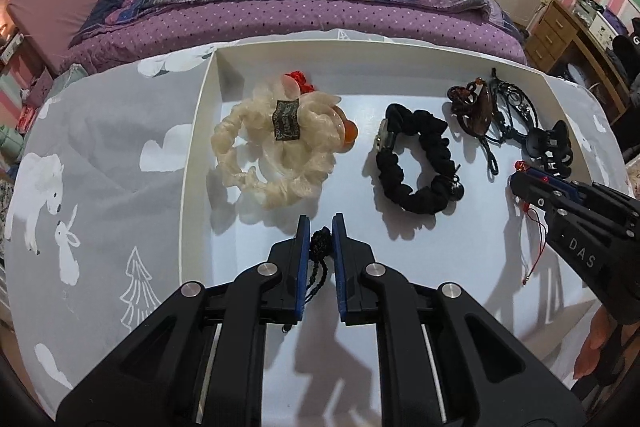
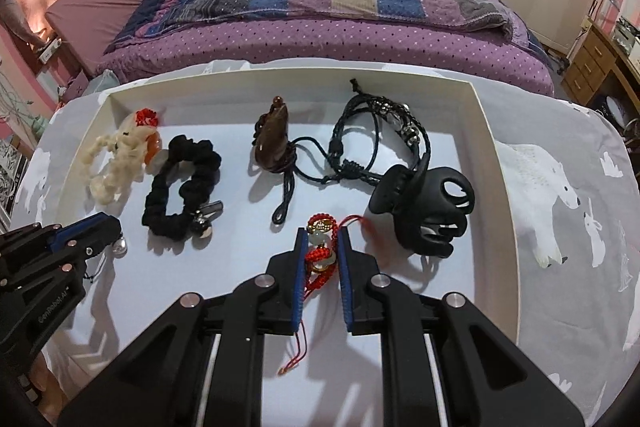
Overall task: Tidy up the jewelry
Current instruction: 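Carry the silver charm and red bracelet into the white tray with both tools, then open both tools to release the items and withdraw from the tray, then grasp the white-strap watch with the left tool while the right tool grasps the jade pendant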
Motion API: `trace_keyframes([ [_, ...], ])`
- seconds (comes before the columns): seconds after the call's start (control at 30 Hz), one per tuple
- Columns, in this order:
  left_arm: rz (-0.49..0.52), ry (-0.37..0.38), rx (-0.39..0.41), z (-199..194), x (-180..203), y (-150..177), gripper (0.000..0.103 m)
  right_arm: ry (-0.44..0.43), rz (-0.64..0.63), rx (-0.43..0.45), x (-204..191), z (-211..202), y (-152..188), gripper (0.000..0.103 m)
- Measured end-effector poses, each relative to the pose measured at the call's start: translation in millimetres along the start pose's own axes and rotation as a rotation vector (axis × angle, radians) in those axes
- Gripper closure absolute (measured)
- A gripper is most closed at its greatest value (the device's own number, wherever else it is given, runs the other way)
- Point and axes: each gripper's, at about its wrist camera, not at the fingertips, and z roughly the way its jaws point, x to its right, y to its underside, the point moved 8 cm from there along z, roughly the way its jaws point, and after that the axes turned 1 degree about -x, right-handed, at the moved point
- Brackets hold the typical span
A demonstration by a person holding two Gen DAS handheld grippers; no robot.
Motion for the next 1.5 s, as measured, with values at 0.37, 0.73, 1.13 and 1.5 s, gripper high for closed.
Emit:
trace_keyframes([
  [0.37,-0.006,-0.011,0.014,-1.9,0.2,3.3,0.09,0.017,0.003,0.02,-4.0,2.1,1.5,0.085],
  [0.73,-0.003,-0.001,0.076,-46.6,7.6,6.2,0.056,-0.017,0.024,0.091,0.1,-43.5,-5.2,0.053],
  [1.13,-0.017,0.016,0.187,-138.8,-4.7,34.6,0.003,0.077,0.011,0.214,24.6,-139.7,6.2,0.021],
  [1.5,-0.009,-0.021,0.149,-182.4,-9.1,138.8,0.003,0.137,-0.026,0.196,55.4,-212.6,102.3,0.011],
])
